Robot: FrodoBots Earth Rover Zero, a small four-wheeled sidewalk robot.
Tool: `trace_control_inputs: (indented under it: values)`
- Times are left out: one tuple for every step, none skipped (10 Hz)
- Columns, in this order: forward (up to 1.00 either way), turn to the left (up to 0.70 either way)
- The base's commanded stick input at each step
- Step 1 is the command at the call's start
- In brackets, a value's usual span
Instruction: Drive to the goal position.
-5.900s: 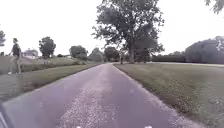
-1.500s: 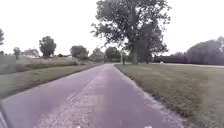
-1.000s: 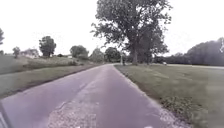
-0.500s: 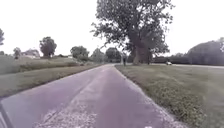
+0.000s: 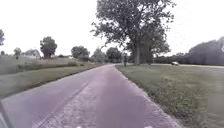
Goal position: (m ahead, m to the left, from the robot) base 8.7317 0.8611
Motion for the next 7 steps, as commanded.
trace_control_inputs:
  values:
    - [0.7,0.0]
    - [0.7,0.0]
    - [0.7,0.01]
    - [0.7,0.07]
    - [0.7,0.14]
    - [0.7,0.08]
    - [0.7,0.01]
